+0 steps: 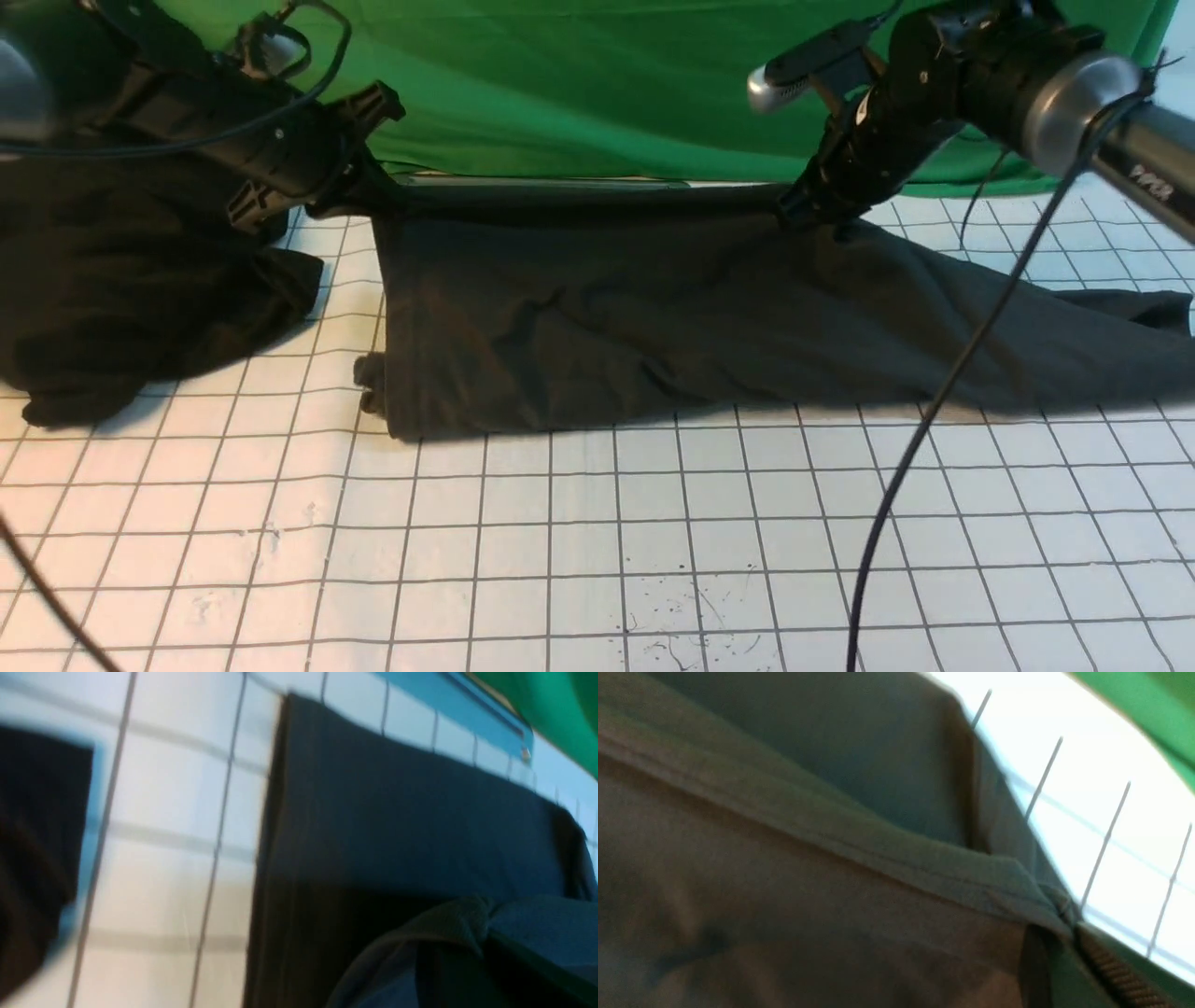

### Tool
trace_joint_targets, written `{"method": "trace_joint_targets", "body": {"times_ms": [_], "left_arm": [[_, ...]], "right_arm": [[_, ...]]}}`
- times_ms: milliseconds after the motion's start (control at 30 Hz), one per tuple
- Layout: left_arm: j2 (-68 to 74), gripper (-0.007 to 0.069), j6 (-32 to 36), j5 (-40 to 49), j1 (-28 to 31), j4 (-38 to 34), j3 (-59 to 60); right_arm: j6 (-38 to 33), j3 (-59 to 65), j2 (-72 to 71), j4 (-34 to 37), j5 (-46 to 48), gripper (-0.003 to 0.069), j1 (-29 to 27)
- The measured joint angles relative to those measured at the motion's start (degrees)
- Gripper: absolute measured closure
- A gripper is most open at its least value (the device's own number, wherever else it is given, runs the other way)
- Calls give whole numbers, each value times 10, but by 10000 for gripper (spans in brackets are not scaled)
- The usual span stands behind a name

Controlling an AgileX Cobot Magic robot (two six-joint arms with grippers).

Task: Fold a long-sleeved shirt over a white checkered tablecloth.
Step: 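Fold the black garment in half by bringing its near edge over to the far edge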

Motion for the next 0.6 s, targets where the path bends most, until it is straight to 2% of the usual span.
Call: {"method": "trace_joint_targets", "body": {"times_ms": [233, 333, 433, 533, 567, 600], "left_arm": [[93, 603, 7, -55, -1, -9, -54], [119, 596, 7, -90, 0, -2, -56], [136, 565, 13, -105, 4, 1, -56], [139, 510, 15, -110, 4, 4, -57], [139, 505, 15, -110, 4, 4, -57], [138, 456, 16, -110, 4, 8, -59]], "right_arm": [[13, -11, 51, 2, -85, 631, -12], [13, -12, 71, -9, -107, 596, -15], [15, -12, 85, -17, -120, 501, -21], [23, -12, 88, -21, -120, 363, -23], [23, -12, 88, -22, -120, 363, -23], [25, -12, 84, -29, -111, 302, -23]]}}
